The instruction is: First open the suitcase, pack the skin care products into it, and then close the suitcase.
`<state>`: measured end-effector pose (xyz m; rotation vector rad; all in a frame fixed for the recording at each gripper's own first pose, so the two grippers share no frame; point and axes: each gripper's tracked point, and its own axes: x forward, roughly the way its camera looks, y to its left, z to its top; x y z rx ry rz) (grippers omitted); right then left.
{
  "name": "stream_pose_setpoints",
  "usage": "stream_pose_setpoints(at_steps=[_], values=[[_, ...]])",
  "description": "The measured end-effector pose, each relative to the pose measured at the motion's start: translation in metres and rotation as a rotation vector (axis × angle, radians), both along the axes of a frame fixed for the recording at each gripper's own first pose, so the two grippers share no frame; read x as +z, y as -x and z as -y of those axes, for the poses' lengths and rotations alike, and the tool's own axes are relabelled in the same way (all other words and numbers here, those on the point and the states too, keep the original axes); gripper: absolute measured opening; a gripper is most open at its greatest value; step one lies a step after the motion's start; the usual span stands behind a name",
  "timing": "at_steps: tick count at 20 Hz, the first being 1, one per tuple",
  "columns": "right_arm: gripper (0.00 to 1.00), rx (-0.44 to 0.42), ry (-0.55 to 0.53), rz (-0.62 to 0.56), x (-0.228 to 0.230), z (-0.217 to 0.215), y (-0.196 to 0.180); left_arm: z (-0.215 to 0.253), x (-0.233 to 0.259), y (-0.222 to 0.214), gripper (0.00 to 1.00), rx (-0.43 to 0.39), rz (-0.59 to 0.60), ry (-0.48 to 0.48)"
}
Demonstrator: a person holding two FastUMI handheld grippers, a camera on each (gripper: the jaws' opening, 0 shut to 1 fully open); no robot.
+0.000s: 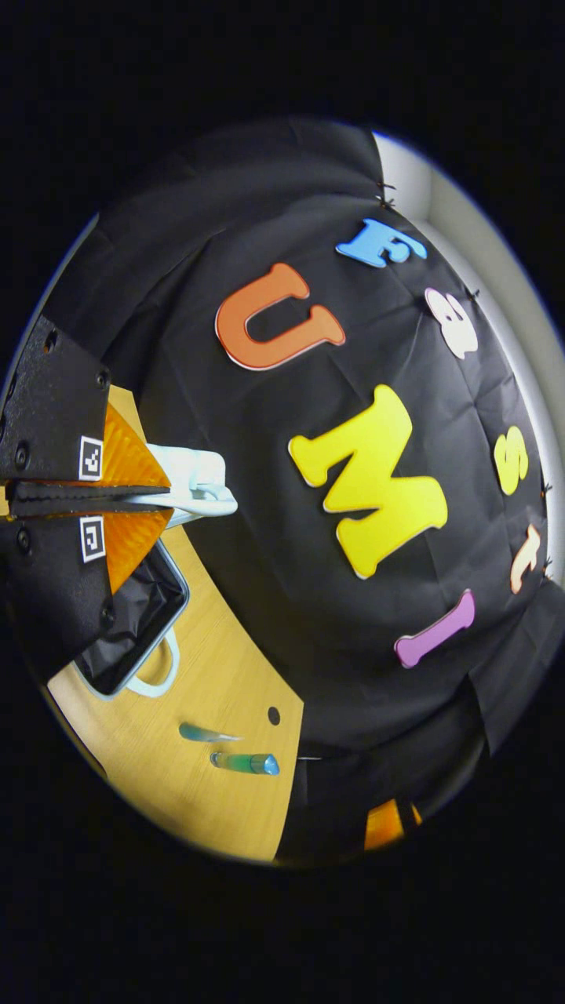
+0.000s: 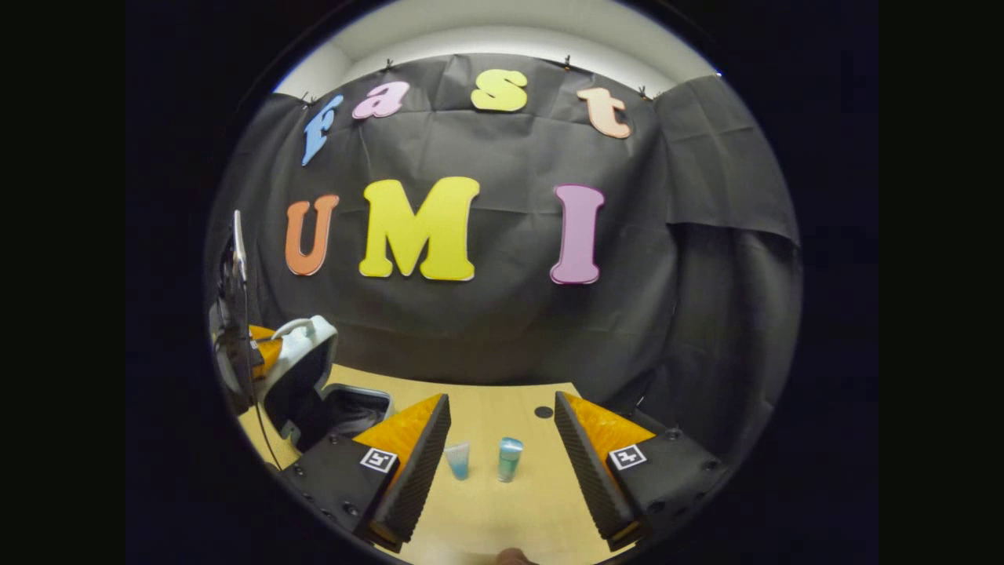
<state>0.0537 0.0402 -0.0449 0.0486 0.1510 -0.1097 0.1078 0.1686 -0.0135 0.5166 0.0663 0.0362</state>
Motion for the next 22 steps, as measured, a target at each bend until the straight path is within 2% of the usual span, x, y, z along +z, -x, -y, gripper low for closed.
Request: stream_pose_setpoints(at_steps=[6,10,13,17,22], values=[[0.8,0.044,0.044,-0.005,0.008,-0.061,0.006,-0.118,0.003,0.004,0.02,0.056,0.036,0.132],[0.8,0.066,0.05,-0.036,0.006,-0.087,0.006,-0.204,-0.025,-0.008,0.02,0.109,0.03,0.118],[0.8,0.084,0.056,-0.059,0.003,-0.106,0.005,-0.254,-0.059,-0.011,0.03,0.142,-0.021,0.112],[0.79,0.113,0.086,-0.087,-0.005,-0.128,0.007,-0.301,-0.116,-0.013,0.03,0.202,-0.101,0.217],[0.79,0.105,0.071,-0.144,-0.02,-0.139,0.009,-0.33,-0.185,-0.016,0.03,0.209,-0.184,0.29]])
